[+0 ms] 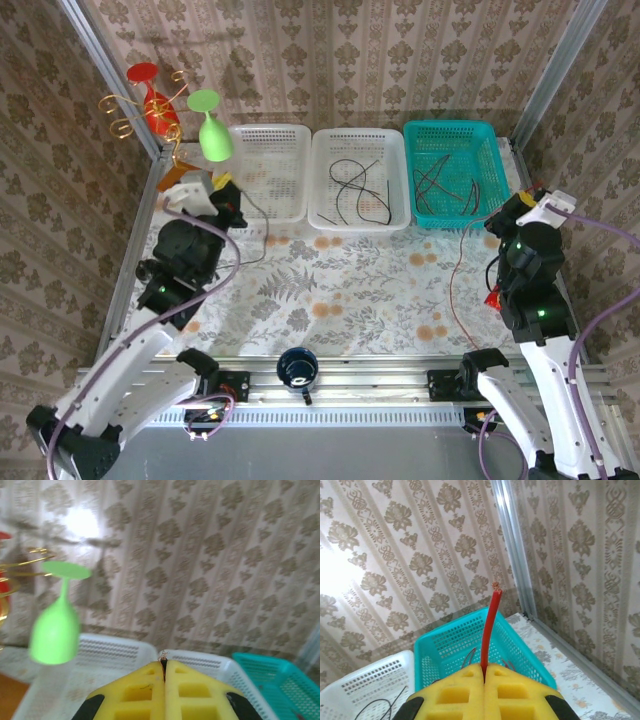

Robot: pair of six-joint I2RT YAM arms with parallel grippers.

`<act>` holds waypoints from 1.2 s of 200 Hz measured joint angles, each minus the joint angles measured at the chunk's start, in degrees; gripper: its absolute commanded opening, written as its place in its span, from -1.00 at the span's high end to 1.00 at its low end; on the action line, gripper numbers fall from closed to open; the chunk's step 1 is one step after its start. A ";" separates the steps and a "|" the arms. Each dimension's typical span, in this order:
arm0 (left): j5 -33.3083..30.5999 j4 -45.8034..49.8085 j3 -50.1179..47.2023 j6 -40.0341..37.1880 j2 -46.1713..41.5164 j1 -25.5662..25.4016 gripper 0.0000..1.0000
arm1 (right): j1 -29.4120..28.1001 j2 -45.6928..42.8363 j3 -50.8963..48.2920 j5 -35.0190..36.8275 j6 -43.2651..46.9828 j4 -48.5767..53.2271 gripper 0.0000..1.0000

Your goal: Untangle the cables

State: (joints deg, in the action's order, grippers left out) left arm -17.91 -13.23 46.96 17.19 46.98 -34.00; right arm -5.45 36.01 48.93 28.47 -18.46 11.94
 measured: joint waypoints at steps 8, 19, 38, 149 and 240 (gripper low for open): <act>0.72 -1.27 1.22 0.20 1.90 -0.35 1.00 | 0.00 0.11 0.00 -0.72 -0.37 0.07 1.00; 1.84 -2.75 3.17 0.85 4.70 -0.48 1.00 | 0.00 0.28 0.00 -1.73 -1.11 0.09 1.00; 3.63 -5.01 7.08 1.66 9.46 -0.90 1.00 | 0.00 0.76 0.00 -3.23 -1.77 0.09 1.00; 12.59 -20.31 36.70 3.58 38.34 -3.54 1.00 | 0.00 2.97 0.00 -6.47 -4.09 0.02 1.00; 14.95 -25.53 72.15 1.86 62.12 -3.85 1.00 | 0.02 3.50 1.36 -6.69 -4.04 -0.13 1.00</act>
State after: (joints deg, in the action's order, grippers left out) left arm -2.96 -38.76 119.11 19.05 109.10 -37.85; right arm -5.43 39.51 50.28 21.78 -22.50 11.81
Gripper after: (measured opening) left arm 0.053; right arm 0.066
